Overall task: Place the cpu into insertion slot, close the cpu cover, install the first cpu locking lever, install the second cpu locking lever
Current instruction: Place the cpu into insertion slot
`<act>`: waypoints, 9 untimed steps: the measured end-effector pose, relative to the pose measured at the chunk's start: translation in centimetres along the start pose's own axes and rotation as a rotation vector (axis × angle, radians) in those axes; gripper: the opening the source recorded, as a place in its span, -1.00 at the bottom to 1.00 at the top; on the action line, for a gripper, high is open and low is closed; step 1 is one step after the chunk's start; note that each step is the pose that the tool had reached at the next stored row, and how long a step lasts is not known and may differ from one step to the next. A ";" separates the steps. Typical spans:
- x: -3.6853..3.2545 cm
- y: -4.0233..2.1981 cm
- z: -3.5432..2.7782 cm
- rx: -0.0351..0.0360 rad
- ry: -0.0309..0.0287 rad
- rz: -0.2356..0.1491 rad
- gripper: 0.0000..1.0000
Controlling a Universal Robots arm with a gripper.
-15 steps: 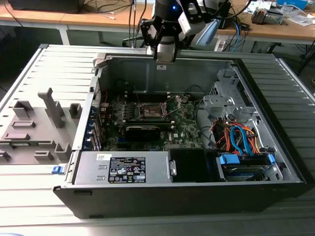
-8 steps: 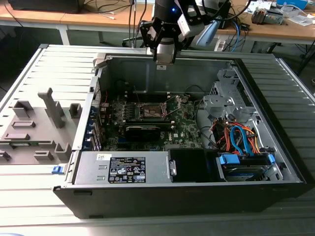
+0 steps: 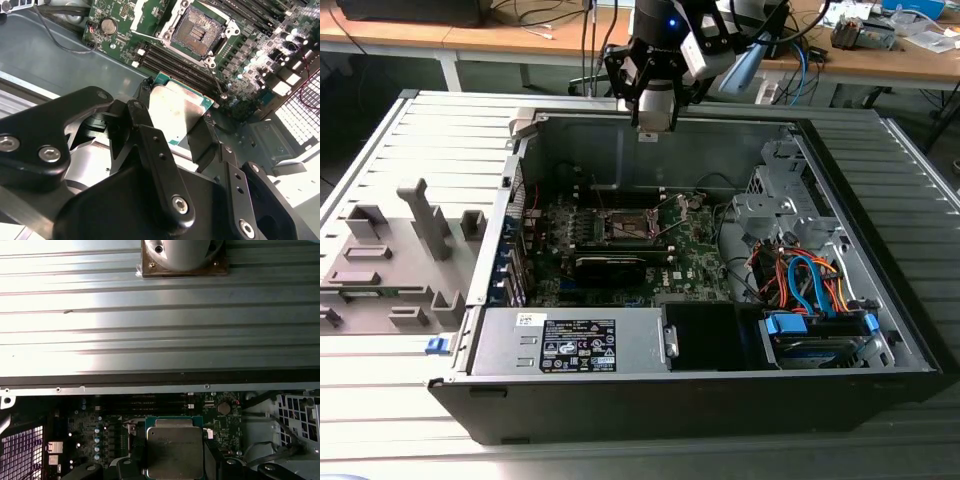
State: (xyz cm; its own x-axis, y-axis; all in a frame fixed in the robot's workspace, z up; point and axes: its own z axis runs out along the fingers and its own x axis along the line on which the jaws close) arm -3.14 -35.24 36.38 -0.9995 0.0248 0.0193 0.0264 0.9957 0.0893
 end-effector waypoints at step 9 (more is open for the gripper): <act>-0.01 -0.24 0.09 -0.0001 0.0000 0.000 0.09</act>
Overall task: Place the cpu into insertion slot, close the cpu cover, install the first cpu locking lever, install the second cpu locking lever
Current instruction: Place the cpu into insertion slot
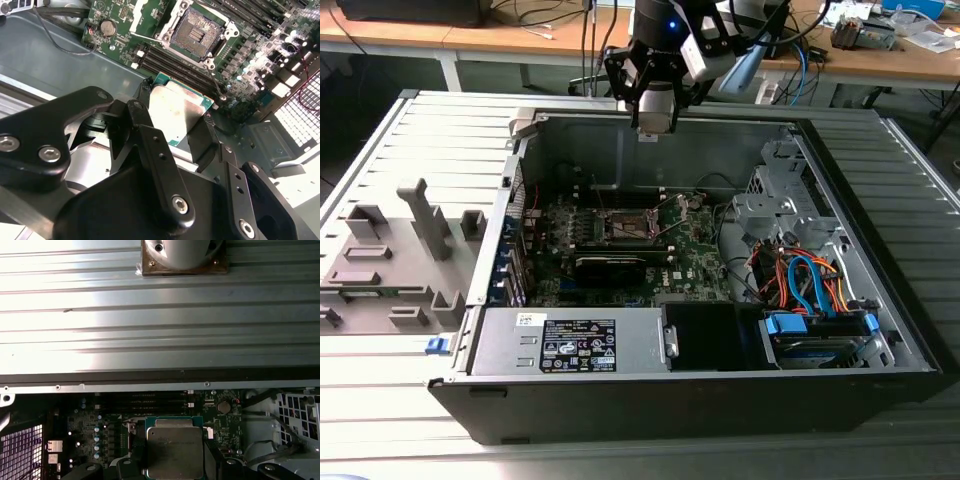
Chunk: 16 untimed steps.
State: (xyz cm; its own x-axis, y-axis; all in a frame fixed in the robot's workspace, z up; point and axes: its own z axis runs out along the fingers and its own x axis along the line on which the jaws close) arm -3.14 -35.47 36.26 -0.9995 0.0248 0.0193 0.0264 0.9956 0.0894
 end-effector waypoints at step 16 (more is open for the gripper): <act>-0.01 -0.24 0.07 0.0000 0.0000 0.000 0.09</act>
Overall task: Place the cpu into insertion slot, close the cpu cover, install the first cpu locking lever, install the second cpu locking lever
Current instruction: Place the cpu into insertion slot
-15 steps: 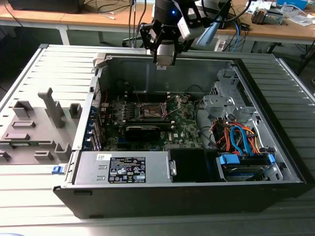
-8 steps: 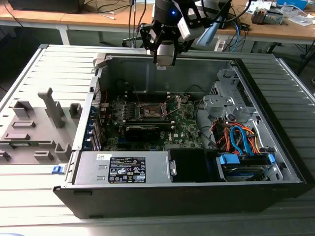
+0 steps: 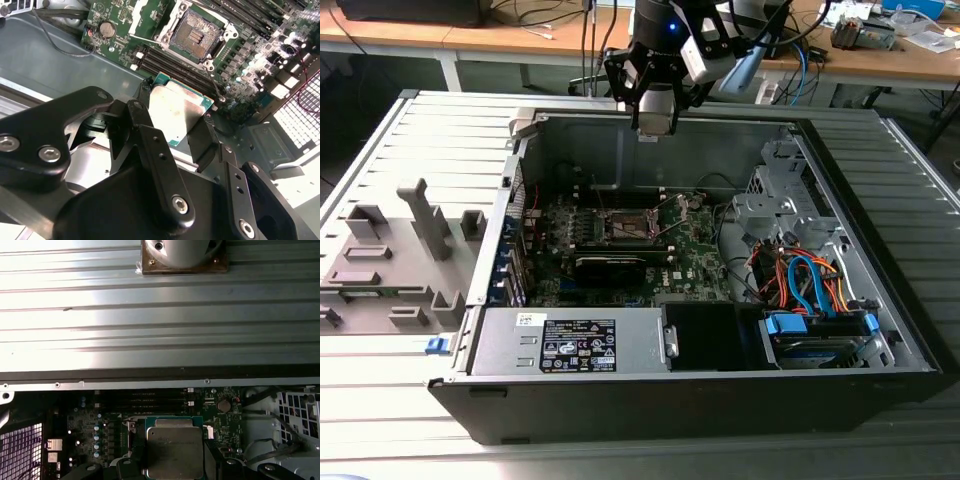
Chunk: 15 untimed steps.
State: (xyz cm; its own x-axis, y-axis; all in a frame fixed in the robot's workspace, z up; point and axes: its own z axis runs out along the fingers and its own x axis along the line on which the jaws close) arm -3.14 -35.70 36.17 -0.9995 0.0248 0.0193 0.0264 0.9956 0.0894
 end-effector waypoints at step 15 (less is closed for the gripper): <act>-0.01 -0.34 0.10 0.0001 0.0000 0.000 0.09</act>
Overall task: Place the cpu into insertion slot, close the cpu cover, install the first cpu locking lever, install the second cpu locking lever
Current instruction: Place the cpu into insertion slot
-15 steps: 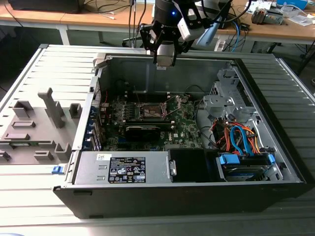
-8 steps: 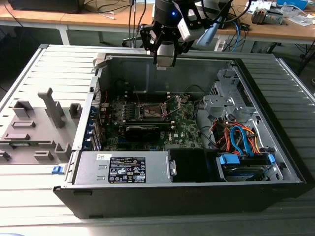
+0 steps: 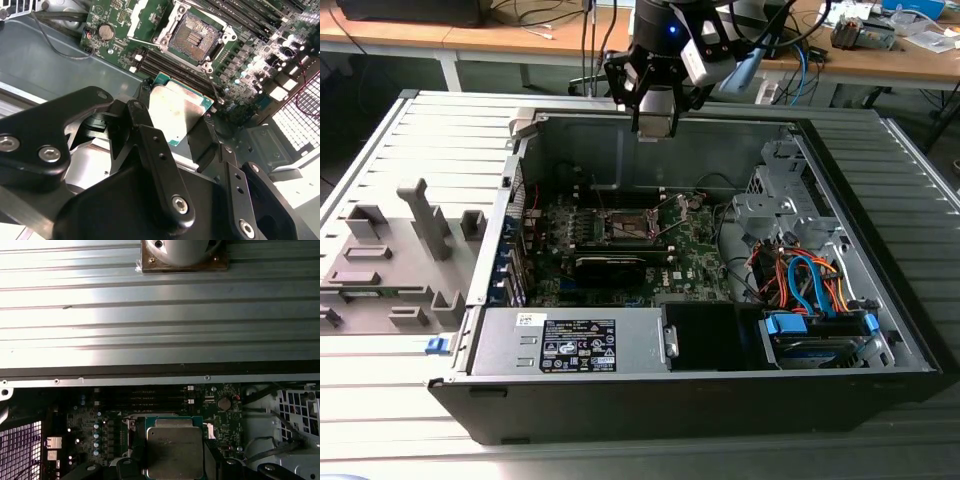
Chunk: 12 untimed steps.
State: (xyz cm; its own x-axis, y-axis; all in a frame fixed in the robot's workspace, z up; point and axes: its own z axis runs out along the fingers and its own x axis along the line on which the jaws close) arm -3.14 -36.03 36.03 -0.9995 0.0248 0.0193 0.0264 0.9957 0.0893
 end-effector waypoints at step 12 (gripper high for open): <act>-0.01 -0.21 0.08 0.0000 0.0000 0.000 0.09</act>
State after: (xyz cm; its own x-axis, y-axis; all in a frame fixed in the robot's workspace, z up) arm -3.14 -36.23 35.94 -0.9995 0.0248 0.0193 0.0264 0.9957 0.0893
